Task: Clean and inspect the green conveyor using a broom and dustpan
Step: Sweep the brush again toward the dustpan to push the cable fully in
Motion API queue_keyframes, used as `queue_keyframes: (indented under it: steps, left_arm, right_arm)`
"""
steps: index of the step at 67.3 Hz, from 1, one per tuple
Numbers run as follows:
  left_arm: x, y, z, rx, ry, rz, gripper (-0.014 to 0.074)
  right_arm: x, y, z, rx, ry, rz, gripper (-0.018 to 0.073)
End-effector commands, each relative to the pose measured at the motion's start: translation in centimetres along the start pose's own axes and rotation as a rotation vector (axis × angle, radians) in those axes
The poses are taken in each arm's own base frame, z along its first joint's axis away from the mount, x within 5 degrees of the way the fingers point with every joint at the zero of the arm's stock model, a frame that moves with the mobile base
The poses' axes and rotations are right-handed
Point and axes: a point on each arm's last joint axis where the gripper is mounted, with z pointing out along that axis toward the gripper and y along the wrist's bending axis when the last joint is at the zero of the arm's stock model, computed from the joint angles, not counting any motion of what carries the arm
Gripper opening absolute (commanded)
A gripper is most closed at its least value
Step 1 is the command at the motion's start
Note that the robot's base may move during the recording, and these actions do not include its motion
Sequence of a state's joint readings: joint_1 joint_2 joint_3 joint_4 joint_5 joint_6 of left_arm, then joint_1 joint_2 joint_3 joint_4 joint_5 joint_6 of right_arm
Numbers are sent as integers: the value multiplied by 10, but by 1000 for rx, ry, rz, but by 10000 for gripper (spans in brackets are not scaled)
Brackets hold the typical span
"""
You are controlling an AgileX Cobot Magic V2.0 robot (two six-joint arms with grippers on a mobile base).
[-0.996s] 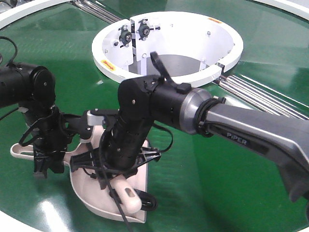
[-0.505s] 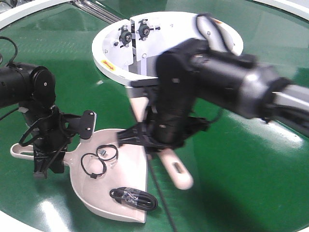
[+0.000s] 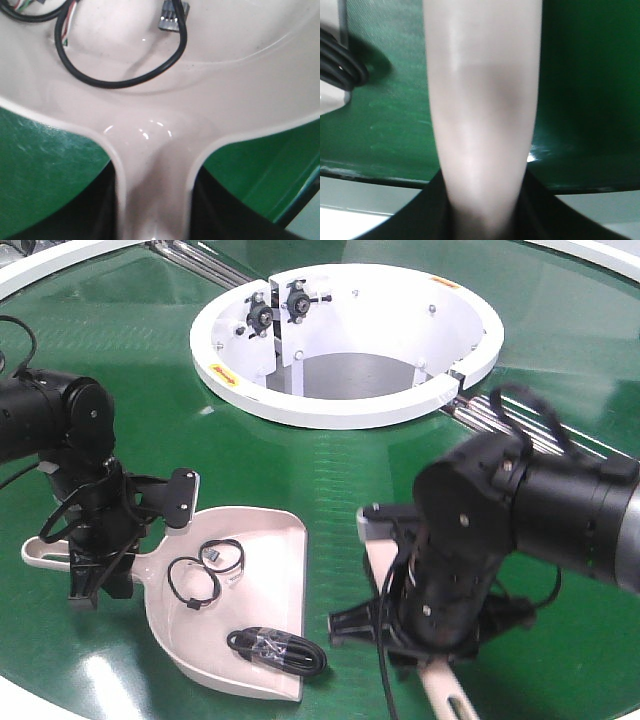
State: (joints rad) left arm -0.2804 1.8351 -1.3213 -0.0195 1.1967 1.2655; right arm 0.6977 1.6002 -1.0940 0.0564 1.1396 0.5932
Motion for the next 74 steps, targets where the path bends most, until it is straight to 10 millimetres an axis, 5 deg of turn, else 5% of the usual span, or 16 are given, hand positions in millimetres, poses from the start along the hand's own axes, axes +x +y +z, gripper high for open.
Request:
queue_keyframes:
  steps: [1, 33, 54, 74]
  left_arm:
    - [-3, -2, -23, -76, -43, -19, -6]
    - [-3, -2, -23, -76, -43, -19, -6]
    - [-3, -2, -23, -76, -43, -19, -6]
    - [-3, -2, -23, -76, -43, -19, -6]
  right_arm:
    - [1, 6, -10, -125, -63, 30, -2]
    - [1, 60, 38, -193, 60, -48, -2]
    - [-36, 112, 10, -351, -19, -126, -2]
    - [-48, 118, -5, -341, -84, -164, -2]
